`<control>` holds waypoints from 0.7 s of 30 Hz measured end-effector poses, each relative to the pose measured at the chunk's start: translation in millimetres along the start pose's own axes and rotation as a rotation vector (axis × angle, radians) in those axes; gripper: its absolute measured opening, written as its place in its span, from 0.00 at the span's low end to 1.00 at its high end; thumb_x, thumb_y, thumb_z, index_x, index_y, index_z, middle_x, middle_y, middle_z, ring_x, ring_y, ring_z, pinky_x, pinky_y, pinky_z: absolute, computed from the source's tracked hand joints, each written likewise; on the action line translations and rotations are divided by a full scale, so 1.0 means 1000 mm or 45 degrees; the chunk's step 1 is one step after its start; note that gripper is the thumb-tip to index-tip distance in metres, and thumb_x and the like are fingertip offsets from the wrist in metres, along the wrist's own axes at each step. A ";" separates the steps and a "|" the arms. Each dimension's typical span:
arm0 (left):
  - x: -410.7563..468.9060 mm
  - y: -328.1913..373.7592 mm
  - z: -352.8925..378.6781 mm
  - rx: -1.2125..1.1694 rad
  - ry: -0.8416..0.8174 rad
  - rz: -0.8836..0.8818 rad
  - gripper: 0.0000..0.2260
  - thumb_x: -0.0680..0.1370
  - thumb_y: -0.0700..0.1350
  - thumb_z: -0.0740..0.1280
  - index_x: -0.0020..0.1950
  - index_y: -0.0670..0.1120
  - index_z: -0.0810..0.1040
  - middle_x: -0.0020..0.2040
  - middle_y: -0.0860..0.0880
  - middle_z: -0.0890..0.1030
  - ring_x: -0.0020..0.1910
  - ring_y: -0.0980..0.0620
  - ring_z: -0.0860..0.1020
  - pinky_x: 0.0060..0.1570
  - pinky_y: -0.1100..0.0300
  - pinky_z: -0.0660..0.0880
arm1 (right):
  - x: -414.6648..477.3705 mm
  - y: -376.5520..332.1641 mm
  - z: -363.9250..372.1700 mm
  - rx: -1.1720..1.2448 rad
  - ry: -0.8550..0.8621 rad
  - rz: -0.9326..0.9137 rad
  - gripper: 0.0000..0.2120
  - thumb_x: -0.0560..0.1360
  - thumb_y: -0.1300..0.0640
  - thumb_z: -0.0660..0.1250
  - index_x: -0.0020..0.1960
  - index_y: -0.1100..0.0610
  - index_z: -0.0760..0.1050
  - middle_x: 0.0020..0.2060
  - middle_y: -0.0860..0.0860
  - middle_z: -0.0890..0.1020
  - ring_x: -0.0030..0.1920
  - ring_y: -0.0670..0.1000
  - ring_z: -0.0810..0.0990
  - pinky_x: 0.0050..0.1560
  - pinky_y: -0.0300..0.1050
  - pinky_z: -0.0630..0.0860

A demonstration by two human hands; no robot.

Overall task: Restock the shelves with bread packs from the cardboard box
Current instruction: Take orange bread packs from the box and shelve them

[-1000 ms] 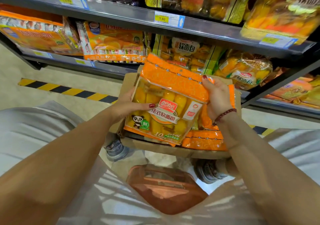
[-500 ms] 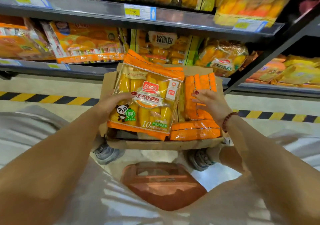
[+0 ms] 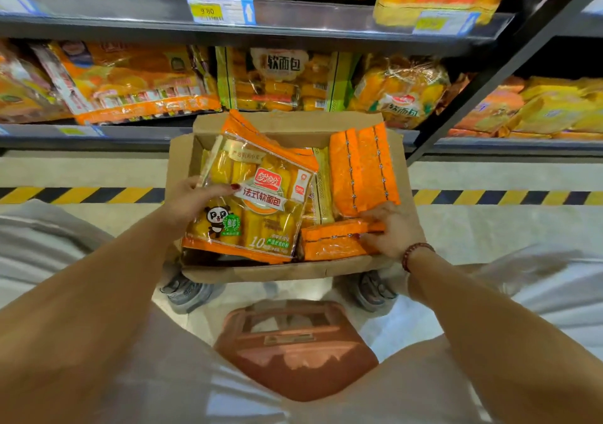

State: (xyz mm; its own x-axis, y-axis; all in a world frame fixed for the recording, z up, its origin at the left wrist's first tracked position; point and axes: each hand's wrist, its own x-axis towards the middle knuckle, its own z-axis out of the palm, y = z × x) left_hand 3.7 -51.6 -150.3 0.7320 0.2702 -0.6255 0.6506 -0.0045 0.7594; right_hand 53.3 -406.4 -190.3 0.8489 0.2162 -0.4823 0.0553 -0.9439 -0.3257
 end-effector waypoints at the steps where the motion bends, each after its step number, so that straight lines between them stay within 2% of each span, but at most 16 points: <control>1: 0.000 0.000 0.000 -0.002 -0.008 0.003 0.07 0.72 0.46 0.75 0.49 0.49 0.82 0.40 0.48 0.87 0.45 0.44 0.84 0.42 0.53 0.80 | 0.001 0.000 0.001 -0.001 0.003 0.017 0.19 0.71 0.46 0.71 0.61 0.45 0.75 0.62 0.47 0.72 0.65 0.52 0.68 0.66 0.47 0.62; 3: -0.001 -0.002 -0.001 -0.018 -0.013 -0.006 0.07 0.73 0.45 0.74 0.50 0.48 0.82 0.43 0.46 0.87 0.46 0.42 0.84 0.46 0.50 0.81 | 0.002 0.002 0.004 0.079 0.032 0.045 0.09 0.72 0.47 0.70 0.52 0.42 0.78 0.58 0.45 0.75 0.62 0.51 0.72 0.60 0.46 0.67; 5: -0.002 -0.003 -0.004 -0.042 0.000 -0.015 0.09 0.72 0.45 0.75 0.51 0.48 0.82 0.45 0.45 0.87 0.47 0.41 0.84 0.52 0.45 0.80 | 0.002 0.004 0.003 0.244 0.064 0.058 0.01 0.73 0.50 0.69 0.45 0.45 0.78 0.51 0.46 0.78 0.54 0.49 0.75 0.50 0.41 0.68; 7: -0.001 -0.005 -0.007 -0.047 0.032 -0.022 0.13 0.70 0.46 0.76 0.54 0.48 0.82 0.47 0.44 0.86 0.47 0.41 0.85 0.54 0.43 0.79 | 0.000 0.003 -0.003 0.391 0.027 0.028 0.03 0.74 0.55 0.69 0.42 0.51 0.78 0.44 0.45 0.78 0.47 0.46 0.74 0.45 0.39 0.67; 9: -0.002 -0.003 -0.008 -0.047 0.053 -0.021 0.16 0.70 0.47 0.77 0.56 0.48 0.81 0.48 0.44 0.86 0.47 0.41 0.85 0.52 0.44 0.80 | -0.001 -0.001 -0.010 0.459 0.002 -0.065 0.08 0.74 0.59 0.70 0.38 0.50 0.76 0.39 0.44 0.78 0.42 0.43 0.75 0.47 0.41 0.71; 12: -0.002 -0.002 -0.012 -0.079 0.042 -0.014 0.15 0.70 0.48 0.76 0.55 0.49 0.81 0.45 0.46 0.87 0.42 0.44 0.86 0.43 0.50 0.81 | -0.002 -0.013 -0.023 0.570 -0.026 -0.142 0.10 0.74 0.59 0.70 0.37 0.48 0.75 0.39 0.46 0.79 0.42 0.47 0.78 0.43 0.45 0.76; 17: -0.002 0.004 -0.023 -0.138 0.048 0.052 0.10 0.73 0.49 0.74 0.53 0.51 0.80 0.42 0.49 0.87 0.41 0.45 0.86 0.37 0.55 0.80 | -0.012 -0.037 -0.087 0.835 0.193 -0.288 0.07 0.75 0.60 0.68 0.39 0.52 0.75 0.42 0.49 0.79 0.45 0.49 0.77 0.46 0.45 0.75; 19: -0.003 0.005 -0.026 -0.181 0.063 0.070 0.10 0.73 0.49 0.73 0.54 0.51 0.80 0.42 0.49 0.87 0.42 0.46 0.86 0.37 0.55 0.80 | -0.010 -0.046 -0.119 0.956 0.306 -0.273 0.08 0.75 0.60 0.68 0.39 0.51 0.75 0.41 0.47 0.79 0.44 0.46 0.78 0.43 0.43 0.76; 21: -0.003 0.005 -0.028 -0.221 0.092 0.079 0.10 0.73 0.49 0.73 0.53 0.52 0.80 0.41 0.50 0.87 0.42 0.47 0.85 0.39 0.54 0.80 | 0.001 -0.056 -0.144 1.000 0.365 -0.275 0.09 0.75 0.60 0.68 0.38 0.51 0.75 0.37 0.44 0.80 0.38 0.40 0.79 0.38 0.37 0.76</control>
State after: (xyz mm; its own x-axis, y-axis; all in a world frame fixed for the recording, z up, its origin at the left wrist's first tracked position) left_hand -1.2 -25.2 -139.3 0.7492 0.3430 -0.5667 0.5554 0.1409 0.8196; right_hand 126.3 -389.6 -55.5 0.9673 0.2001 -0.1557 -0.0589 -0.4201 -0.9056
